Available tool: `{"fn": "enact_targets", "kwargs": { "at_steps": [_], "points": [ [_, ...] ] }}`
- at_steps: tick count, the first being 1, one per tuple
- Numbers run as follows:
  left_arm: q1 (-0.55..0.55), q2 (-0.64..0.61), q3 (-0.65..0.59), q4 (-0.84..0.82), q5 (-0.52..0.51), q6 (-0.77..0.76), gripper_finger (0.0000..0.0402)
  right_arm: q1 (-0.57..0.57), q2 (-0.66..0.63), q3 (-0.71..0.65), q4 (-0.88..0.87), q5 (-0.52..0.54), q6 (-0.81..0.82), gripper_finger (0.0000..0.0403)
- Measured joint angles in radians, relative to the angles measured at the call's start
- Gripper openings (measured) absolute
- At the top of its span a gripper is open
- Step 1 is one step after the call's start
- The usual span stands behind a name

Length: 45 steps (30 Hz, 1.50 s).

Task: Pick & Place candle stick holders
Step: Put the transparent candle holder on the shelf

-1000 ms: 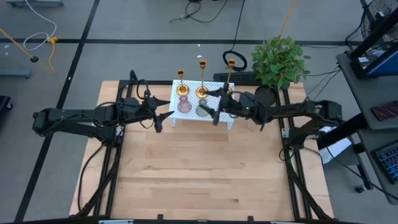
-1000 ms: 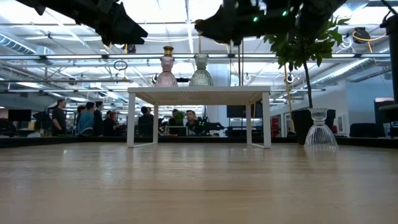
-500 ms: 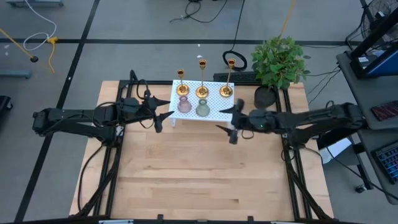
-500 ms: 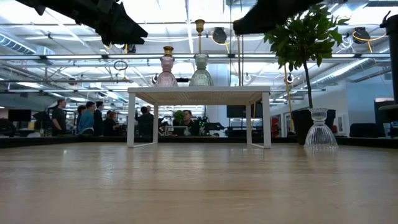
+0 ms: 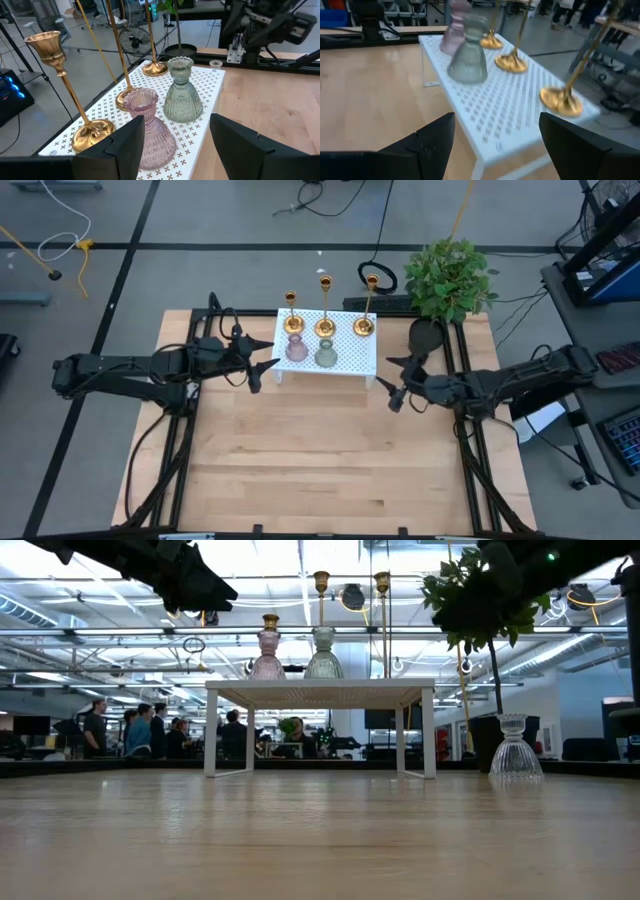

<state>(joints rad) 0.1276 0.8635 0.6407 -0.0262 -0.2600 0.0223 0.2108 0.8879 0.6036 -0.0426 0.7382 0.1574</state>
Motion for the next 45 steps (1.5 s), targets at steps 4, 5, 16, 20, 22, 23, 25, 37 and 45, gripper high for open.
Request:
{"fn": "enact_targets", "kwargs": {
  "at_steps": [4, 5, 16, 20, 22, 23, 25, 37, 45],
  "points": [
    [0.0, 0.0, 0.0, 0.0, 0.0, 0.0, 0.0232, 0.013, -0.058, -0.082, -0.001, 0.028, 0.087, 0.0281],
    [0.0, 0.0, 0.0, 0.0, 0.0, 0.0, 0.0232, 0.014, -0.069, -0.099, -0.001, 0.039, 0.108, 0.0281],
    [0.0, 0.0, 0.0, 0.0, 0.0, 0.0, 0.0232, 0.014, -0.11, -0.204, -0.057, 0.046, 0.358, 0.0281],
    [0.0, 0.0, 0.0, 0.0, -0.001, 0.0, 0.0232, 0.014, -0.11, -0.206, -0.162, 0.043, 0.488, 0.0281],
    [0.0, 0.0, 0.0, 0.0, -0.001, 0.0, 0.0232, 0.014, -0.11, -0.206, -0.211, 0.034, 0.565, 0.0281],
    [0.0, 0.0, 0.0, 0.0, -0.001, 0.0, 0.0232, 0.014, -0.11, -0.206, -0.23, 0.016, 0.598, 0.0281],
    [0.0, 0.0, 0.0, 0.0, -0.001, 0.0, 0.0232, 0.014, -0.108, -0.206, -0.265, -0.018, 0.658, 0.0281],
    [0.0, 0.0, 0.0, 0.001, -0.001, 0.0, 0.0232, 0.014, -0.102, -0.206, -0.478, -0.155, 0.962, 0.0275],
    [0.0, 0.0, 0.0, 0.001, -0.001, 0.007, 0.0232, -0.003, -0.101, -0.206, -0.547, -0.099, 1.033, 0.0248]
  ]
}}
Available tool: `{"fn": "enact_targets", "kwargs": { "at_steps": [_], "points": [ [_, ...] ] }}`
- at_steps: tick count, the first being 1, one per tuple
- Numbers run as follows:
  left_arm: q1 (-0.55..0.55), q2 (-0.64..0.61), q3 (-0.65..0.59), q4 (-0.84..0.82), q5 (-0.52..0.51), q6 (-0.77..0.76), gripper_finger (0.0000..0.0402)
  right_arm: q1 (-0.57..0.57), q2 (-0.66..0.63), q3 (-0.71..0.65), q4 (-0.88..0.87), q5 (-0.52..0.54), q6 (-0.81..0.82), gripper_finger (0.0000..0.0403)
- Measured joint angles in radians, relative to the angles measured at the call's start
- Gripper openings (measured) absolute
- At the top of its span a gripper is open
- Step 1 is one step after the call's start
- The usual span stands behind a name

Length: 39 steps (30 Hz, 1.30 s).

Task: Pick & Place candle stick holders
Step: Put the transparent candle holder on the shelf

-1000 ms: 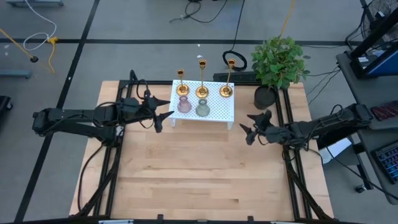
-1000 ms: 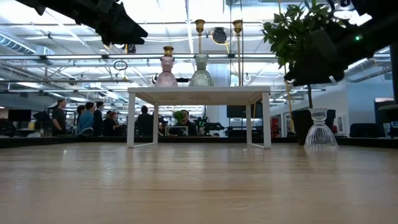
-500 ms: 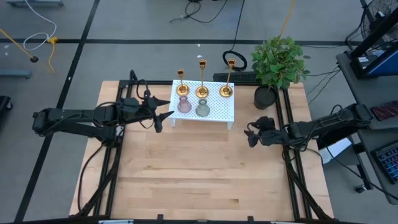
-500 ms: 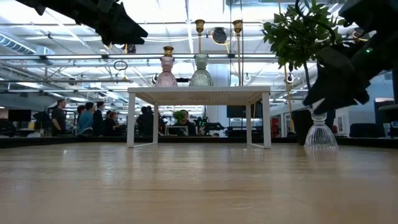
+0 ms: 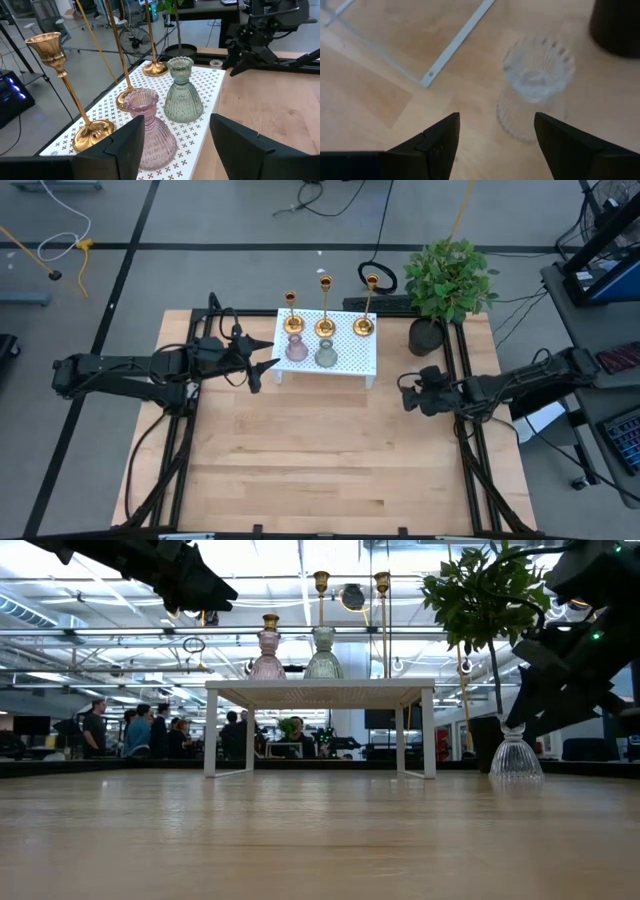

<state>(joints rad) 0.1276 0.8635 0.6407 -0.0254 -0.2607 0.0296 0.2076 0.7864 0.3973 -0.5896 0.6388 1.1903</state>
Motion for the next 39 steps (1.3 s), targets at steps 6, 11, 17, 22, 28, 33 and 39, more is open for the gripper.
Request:
{"fn": "enact_targets", "kwargs": {
  "at_steps": [6, 11, 17, 22, 28, 33, 39],
  "points": [
    [0.0, 0.0, 0.0, 0.0, 0.0, 0.001, 0.0232, -0.035, 0.0, 0.0, 0.002, 0.068, -0.048, 0.0247],
    [0.0, 0.0, 0.0, 0.0, 0.0, 0.002, 0.0232, -0.08, 0.0, 0.0, 0.002, 0.068, -0.051, 0.0248],
    [0.0, 0.0, 0.0, 0.0, 0.0, 0.024, 0.0232, -0.142, 0.0, -0.069, 0.122, 0.068, -0.116, 0.0248],
    [0.0, 0.0, 0.0, 0.008, 0.0, 0.026, 0.0232, -0.192, 0.0, -0.164, 0.364, 0.075, -0.285, 0.0247],
    [0.0, 0.0, 0.0, 0.014, 0.0, 0.026, 0.0232, -0.24, 0.0, -0.253, 0.572, 0.075, -0.477, 0.0247],
    [0.0, 0.0, 0.0, 0.014, 0.0, 0.026, 0.0232, -0.248, 0.0, -0.275, 0.594, 0.075, -0.528, 0.0246],
    [0.0, 0.0, 0.0, 0.014, 0.0, 0.028, 0.0232, -0.248, 0.0, -0.276, 0.612, 0.075, -0.548, 0.0204]
  ]
}}
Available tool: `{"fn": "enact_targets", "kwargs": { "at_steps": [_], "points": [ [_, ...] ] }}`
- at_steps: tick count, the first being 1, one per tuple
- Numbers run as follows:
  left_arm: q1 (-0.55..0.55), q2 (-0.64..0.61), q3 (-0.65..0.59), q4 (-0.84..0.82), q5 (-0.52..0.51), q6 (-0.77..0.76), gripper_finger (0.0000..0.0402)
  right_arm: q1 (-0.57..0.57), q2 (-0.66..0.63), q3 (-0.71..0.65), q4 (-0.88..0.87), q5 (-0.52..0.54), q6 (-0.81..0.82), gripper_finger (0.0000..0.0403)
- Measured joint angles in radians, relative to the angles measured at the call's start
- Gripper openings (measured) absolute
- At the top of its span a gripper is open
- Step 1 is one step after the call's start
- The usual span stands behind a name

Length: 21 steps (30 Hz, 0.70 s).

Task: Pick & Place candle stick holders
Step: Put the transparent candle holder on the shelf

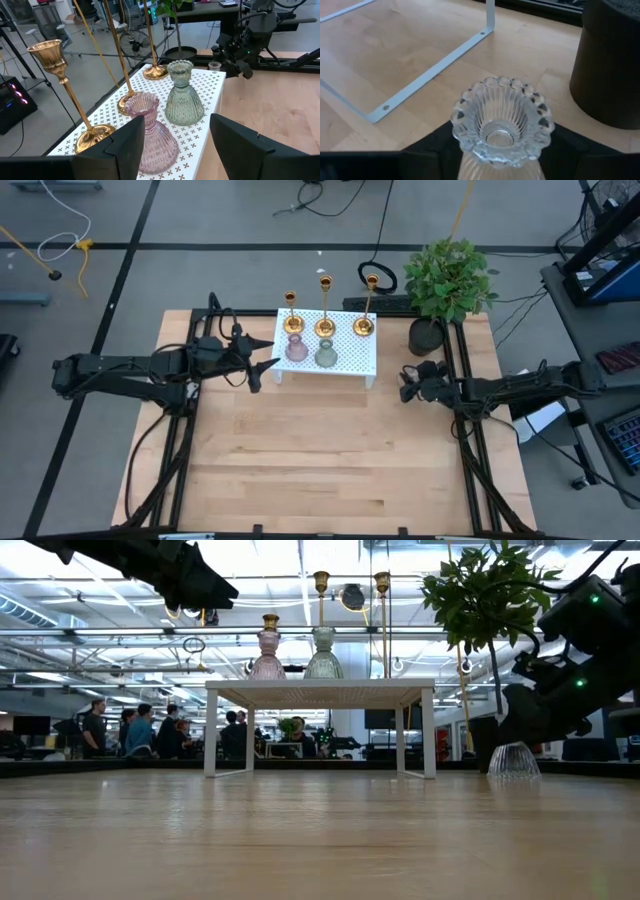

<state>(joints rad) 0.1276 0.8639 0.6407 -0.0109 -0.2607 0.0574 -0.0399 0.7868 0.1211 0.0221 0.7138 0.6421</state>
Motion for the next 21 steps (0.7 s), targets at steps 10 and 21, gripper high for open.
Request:
{"fn": "enact_targets", "kwargs": {
  "at_steps": [10, 21],
  "points": [
    [0.0, 0.0, 0.0, 0.0, 0.0, 0.0, 0.0232, 0.0, -0.001, 0.0, 0.021, 0.022, -0.002, 0.0119],
    [0.0, 0.0, 0.0, 0.0, 0.0, -0.002, 0.0232, 0.0, -0.04, -0.001, 0.249, 0.02, -0.138, 0.0119]
  ]
}}
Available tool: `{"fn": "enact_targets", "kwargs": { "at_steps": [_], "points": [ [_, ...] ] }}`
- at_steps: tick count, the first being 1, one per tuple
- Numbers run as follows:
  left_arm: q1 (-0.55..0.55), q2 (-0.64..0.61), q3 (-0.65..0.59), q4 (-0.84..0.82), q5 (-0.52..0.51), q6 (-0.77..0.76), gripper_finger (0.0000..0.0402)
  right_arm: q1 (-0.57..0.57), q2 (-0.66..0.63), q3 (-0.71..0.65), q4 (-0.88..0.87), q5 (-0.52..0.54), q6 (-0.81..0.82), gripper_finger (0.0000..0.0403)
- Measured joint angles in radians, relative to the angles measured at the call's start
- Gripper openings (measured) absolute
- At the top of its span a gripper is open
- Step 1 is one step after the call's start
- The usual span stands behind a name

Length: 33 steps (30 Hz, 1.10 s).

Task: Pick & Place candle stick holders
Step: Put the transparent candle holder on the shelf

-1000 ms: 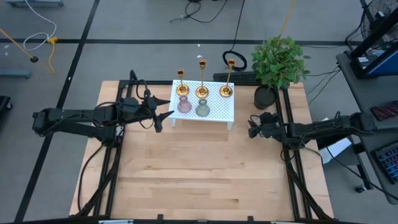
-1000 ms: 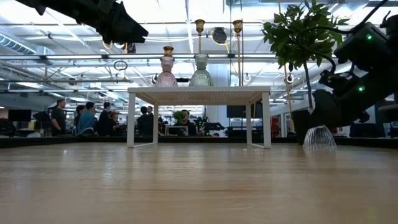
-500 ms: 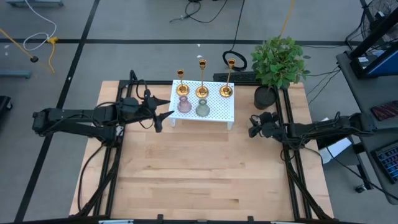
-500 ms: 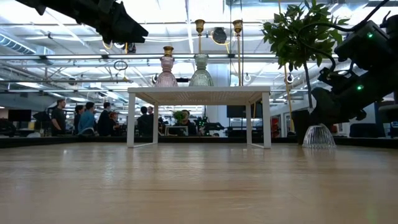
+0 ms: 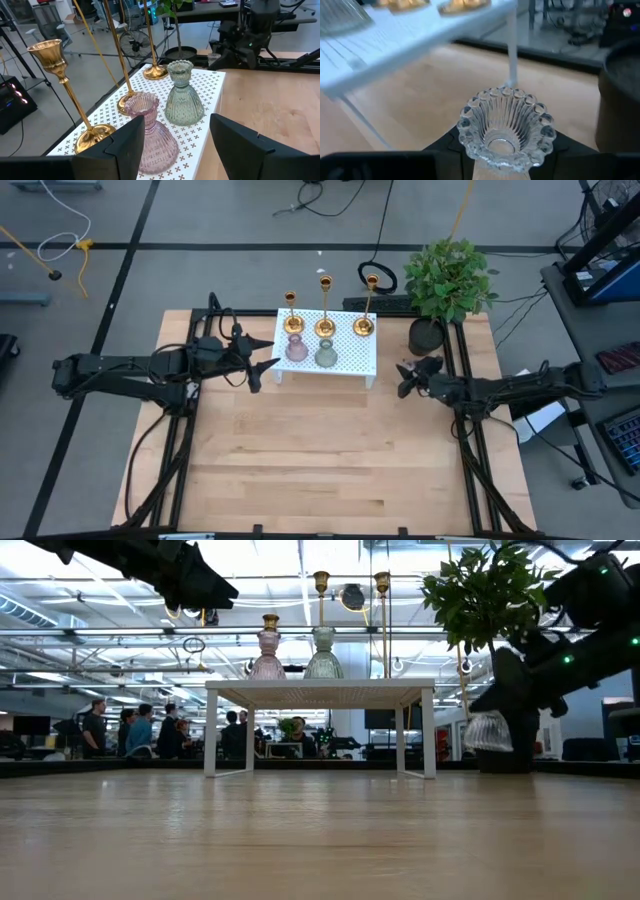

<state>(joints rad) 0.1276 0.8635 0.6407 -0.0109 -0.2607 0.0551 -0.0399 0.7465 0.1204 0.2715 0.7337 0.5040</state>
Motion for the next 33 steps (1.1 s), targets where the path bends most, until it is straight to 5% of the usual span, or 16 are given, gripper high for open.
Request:
{"fn": "enact_targets", "kwargs": {
  "at_steps": [8, 18, 33],
  "points": [
    [0.0, 0.0, 0.0, 0.0, 0.0, 0.0, 0.0232, 0.0, -0.039, 0.031, 0.096, 0.005, -0.141, 0.0119],
    [0.0, 0.0, 0.0, 0.0, 0.0, 0.0, 0.0232, 0.002, -0.033, 0.254, 0.091, 0.07, -0.43, 0.0119],
    [0.0, 0.0, 0.0, 0.016, 0.0, 0.0, 0.0232, 0.003, 0.248, 0.513, 0.069, -0.212, -0.554, 0.0119]
  ]
}}
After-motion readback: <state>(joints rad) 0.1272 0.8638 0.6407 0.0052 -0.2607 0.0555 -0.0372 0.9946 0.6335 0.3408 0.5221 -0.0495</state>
